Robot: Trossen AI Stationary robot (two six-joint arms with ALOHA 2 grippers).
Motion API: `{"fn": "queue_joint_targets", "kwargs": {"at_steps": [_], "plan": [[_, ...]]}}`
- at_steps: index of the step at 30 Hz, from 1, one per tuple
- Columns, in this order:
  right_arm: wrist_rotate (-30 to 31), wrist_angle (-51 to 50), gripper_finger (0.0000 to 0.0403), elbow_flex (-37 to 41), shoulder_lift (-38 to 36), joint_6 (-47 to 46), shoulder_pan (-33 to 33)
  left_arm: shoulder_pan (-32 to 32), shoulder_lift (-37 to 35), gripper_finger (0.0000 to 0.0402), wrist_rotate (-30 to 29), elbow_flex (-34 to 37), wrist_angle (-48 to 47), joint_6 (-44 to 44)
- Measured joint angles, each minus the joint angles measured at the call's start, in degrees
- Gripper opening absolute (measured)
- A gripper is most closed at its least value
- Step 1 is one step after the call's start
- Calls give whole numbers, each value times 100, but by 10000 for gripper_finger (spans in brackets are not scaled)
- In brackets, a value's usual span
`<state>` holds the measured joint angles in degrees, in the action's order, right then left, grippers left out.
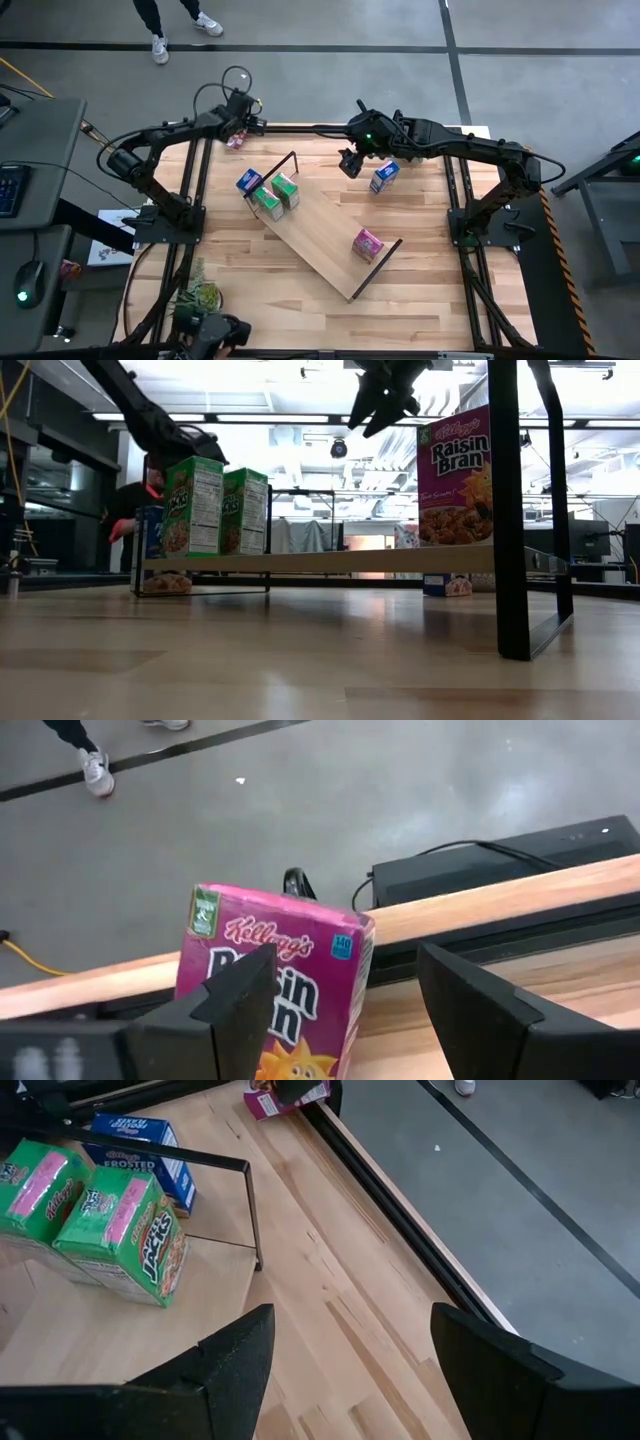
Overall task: Stack cereal on shelf
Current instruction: Put the pink cereal box on the shelf
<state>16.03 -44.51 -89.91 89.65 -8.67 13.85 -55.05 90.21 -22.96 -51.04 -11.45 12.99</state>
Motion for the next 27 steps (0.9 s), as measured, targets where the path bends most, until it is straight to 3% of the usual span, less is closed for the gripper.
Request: {"fn": "queue_joint_targets", "kwargs": {"at_steps": [6, 13, 19, 27], "plan": [[0, 117, 262, 0, 0, 15, 0, 0, 5, 231, 149, 174, 144, -4], [0, 141, 262, 0, 0, 13, -1, -11, 232, 209, -209, 189, 175, -13], [0, 186, 262, 0, 0, 15, -2, 0, 387, 153, -511, 185, 252, -21], [1, 195, 262, 0, 0, -11, -1, 165, 363, 45, -684, 185, 204, -232]]}}
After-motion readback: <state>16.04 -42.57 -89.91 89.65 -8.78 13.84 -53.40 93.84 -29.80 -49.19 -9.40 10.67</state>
